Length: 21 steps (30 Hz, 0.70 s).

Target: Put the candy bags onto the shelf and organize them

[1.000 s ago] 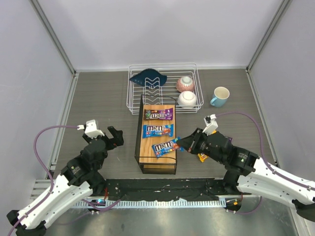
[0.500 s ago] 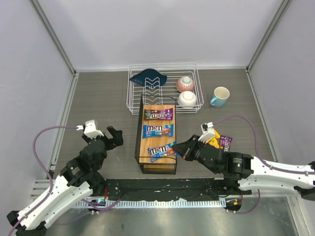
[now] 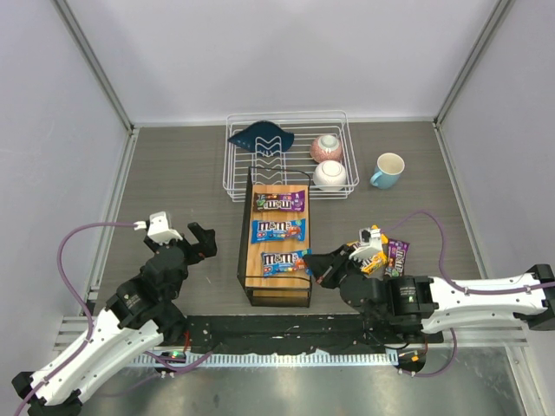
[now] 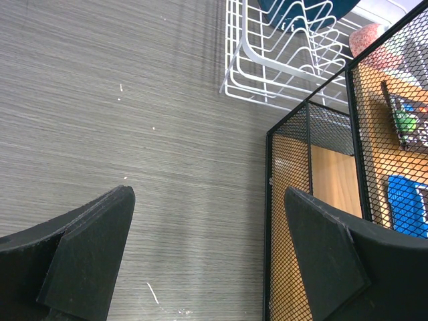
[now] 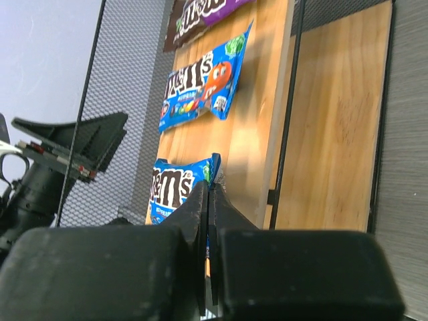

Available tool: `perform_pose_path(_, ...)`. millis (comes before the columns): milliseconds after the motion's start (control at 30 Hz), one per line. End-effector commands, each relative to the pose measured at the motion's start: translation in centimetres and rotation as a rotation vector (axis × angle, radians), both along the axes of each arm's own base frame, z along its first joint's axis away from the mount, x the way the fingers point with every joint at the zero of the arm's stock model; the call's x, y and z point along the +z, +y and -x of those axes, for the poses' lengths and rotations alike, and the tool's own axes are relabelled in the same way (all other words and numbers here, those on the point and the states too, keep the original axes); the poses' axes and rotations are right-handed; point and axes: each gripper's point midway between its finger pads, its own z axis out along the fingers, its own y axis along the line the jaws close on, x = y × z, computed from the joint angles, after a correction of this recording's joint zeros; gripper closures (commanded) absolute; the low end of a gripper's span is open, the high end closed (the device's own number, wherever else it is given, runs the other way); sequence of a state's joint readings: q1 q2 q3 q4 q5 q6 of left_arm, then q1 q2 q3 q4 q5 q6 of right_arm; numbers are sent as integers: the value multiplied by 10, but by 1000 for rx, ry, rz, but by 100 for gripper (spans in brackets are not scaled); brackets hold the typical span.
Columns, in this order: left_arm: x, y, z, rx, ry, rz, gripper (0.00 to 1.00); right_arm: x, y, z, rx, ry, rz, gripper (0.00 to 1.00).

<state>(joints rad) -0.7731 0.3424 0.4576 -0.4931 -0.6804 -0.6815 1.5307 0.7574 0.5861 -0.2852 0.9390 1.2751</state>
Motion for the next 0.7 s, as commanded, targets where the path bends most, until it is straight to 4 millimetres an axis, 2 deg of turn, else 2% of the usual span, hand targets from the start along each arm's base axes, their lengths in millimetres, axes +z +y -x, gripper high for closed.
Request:
perform_pose_path(0, 6, 3, -1, 23, -15, 12, 0, 24, -12, -17, -146, -40, -104, 99)
perform_pose_path(667, 6, 3, 0, 21, -15, 14, 0, 29, 8, -17, -132, -52, -116, 99)
